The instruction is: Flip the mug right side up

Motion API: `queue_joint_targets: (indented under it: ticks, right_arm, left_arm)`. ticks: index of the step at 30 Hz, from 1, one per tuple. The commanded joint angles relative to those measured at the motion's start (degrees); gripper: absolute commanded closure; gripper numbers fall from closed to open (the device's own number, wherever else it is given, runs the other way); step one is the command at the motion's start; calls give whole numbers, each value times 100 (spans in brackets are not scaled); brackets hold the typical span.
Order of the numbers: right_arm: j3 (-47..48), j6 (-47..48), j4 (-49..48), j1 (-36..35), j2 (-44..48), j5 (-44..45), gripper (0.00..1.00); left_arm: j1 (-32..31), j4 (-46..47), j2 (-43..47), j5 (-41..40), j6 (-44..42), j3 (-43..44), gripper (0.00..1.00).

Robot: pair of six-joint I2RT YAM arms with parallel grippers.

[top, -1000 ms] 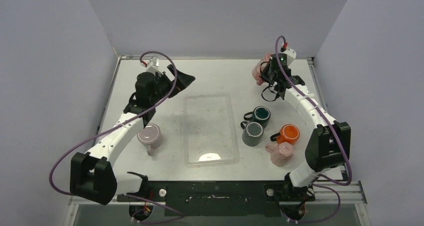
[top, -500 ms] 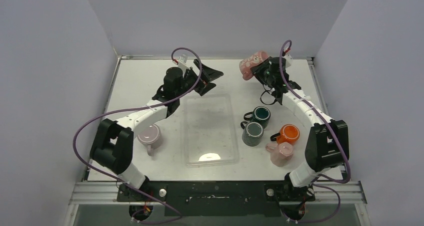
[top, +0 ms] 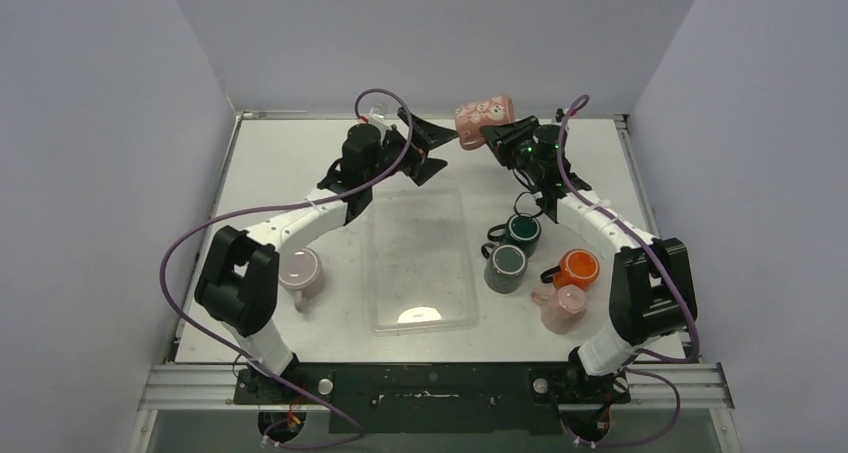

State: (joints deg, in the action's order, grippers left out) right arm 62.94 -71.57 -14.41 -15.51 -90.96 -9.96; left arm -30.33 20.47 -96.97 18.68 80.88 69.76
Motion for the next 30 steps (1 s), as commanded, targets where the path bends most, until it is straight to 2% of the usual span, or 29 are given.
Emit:
queue_joint_targets:
  ticks: [1,6,13,23,30]
  right_arm:
    - [59,-557,-1980,-82,333,-260,95]
    - [-52,-901,-2504,-125,320,-384,95]
    - [-138,-1225,-2857,-158,293,-561,95]
    - [-285,-1561,-3187,-197,245,-716,95]
    - [-342,-1672,-3305,-200,210,-792,95]
  left_arm:
    - [-52,87,-179,-97,302,411,5]
    - [-61,257,-467,6,485,698,15]
    - [-35,1001,-913,222,999,1003,40]
    - [42,855,-1197,74,946,1506,43]
    - [68,983,-1251,22,1032,1557,60]
